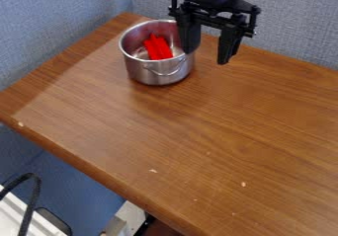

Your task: Move the red object from the metal pot to the table

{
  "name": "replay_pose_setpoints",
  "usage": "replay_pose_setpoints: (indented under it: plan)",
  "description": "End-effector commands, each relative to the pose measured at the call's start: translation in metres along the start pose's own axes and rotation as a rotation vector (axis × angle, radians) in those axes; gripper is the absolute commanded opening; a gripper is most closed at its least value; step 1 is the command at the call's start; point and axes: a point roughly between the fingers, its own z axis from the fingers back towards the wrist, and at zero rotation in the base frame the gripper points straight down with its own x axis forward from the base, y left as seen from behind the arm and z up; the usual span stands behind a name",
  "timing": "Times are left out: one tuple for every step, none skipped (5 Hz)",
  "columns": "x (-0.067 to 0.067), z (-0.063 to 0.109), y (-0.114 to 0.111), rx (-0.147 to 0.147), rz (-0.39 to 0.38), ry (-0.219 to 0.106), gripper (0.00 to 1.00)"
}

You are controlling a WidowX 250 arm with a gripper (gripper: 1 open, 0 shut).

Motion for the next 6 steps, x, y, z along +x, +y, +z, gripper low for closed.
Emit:
replay_pose_setpoints:
  plan:
    - [-0.001, -0.005, 0.000, -0.002, 0.003, 0.018, 1.00]
    - [-0.001, -0.010, 0.000, -0.005, 0.006, 0.035, 1.00]
    - [-0.002, -0.015, 0.001, -0.009, 0.011, 0.052, 1.00]
    - [-0.002, -0.019, 0.004, -0.012, 0.018, 0.068, 1.00]
    - [-0.002, -0.024, 0.005, -0.013, 0.021, 0.087, 1.00]
    - [-0.003, -0.029, 0.006, -0.011, 0.023, 0.104, 1.00]
